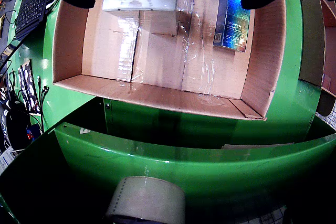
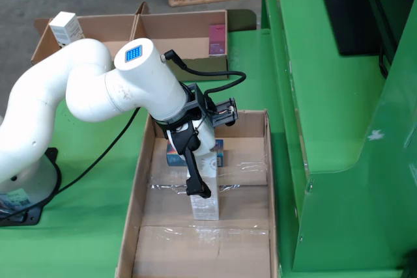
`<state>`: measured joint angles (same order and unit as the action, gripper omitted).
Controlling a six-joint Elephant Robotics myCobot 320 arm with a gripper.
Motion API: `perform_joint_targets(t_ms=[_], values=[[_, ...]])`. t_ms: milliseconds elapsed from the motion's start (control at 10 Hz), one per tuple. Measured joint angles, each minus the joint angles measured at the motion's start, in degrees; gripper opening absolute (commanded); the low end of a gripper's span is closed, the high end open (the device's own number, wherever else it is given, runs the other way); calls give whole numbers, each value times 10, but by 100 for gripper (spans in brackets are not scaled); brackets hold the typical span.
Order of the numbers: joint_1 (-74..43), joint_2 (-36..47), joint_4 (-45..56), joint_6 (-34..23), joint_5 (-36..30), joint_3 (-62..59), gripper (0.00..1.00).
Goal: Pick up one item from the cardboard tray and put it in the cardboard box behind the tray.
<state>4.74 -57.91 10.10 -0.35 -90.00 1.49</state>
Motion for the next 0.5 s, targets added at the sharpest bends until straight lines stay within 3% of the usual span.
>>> perform_joint_targets(t_ms=[500], values=[[0, 0, 0, 0, 0, 0, 50]])
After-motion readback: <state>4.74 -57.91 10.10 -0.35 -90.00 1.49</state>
